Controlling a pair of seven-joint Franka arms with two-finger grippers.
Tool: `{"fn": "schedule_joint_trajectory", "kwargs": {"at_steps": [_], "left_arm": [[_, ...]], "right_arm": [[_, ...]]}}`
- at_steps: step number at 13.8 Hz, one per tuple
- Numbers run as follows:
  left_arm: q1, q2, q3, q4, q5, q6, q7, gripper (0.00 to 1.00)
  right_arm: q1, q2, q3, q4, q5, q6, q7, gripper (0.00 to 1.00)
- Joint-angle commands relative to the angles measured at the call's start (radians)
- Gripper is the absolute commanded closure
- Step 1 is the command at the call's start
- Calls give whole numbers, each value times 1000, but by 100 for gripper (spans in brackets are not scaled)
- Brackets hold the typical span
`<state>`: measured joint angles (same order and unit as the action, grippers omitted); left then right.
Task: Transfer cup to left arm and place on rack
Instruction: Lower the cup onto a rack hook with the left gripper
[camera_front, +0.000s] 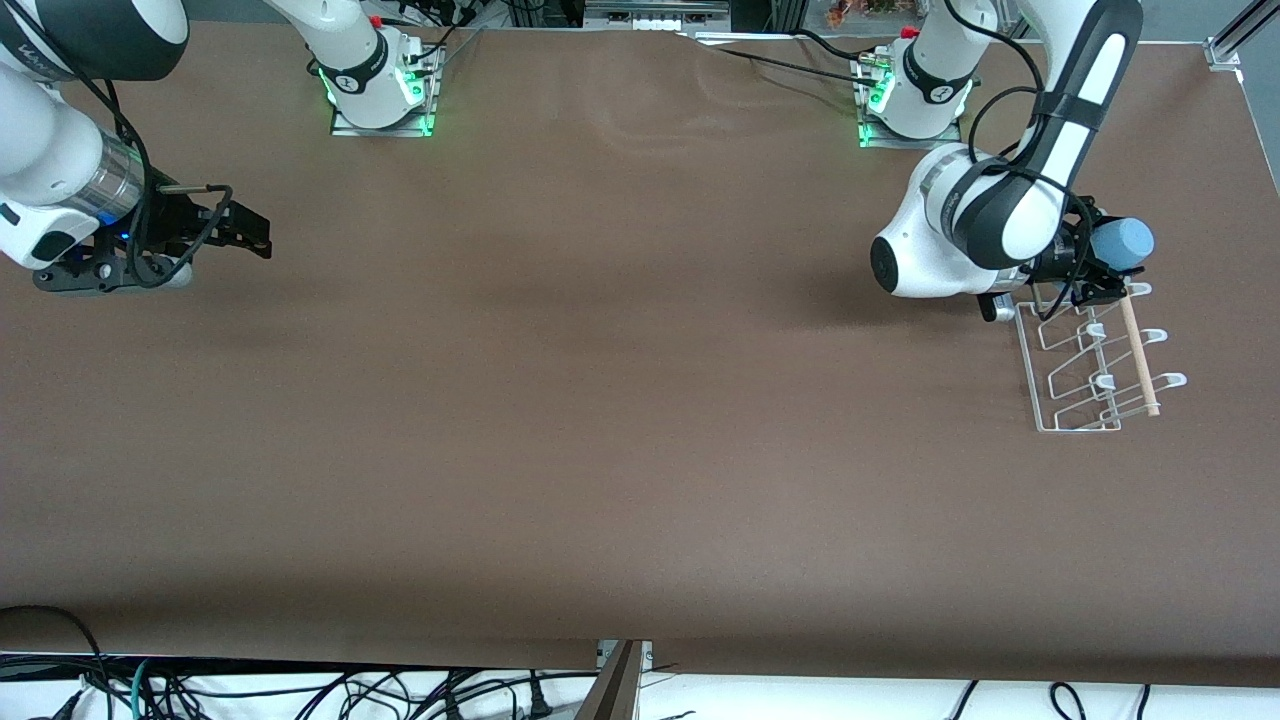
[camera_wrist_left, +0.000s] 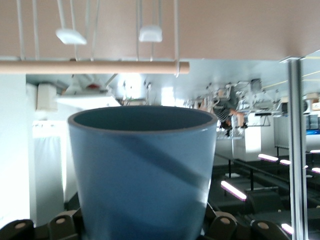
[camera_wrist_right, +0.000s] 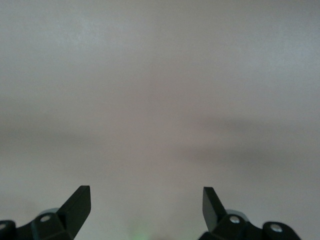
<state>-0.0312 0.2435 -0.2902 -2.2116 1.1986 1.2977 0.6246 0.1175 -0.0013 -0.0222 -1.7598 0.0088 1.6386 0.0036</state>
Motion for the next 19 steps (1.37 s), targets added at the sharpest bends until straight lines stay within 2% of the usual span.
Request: {"fn": "schedule_joint_trajectory", "kwargs": {"at_steps": [1, 3, 5, 10, 13, 19], "left_arm": [[33, -30, -10, -92, 70, 46, -81, 100], [36, 5, -10, -146, 134, 69, -230, 100], [37, 52, -12, -157, 136, 68, -324, 100], [37, 56, -12, -163, 159, 68, -339, 100], [39, 60, -10, -163, 170, 68, -342, 100], [40, 54, -10, -180, 190, 57, -341, 100]], "right_arm": [[-22, -16, 21, 14, -20, -33, -19, 1], [-22, -16, 21, 14, -35, -45, -31, 1], [-21, -16, 22, 14, -38, -46, -34, 1], [-15, -16, 24, 19, -38, -59, -54, 1], [-13, 13, 22, 69, -36, -101, -53, 1], [-22, 21, 16, 77, -39, -92, -51, 1]]}}
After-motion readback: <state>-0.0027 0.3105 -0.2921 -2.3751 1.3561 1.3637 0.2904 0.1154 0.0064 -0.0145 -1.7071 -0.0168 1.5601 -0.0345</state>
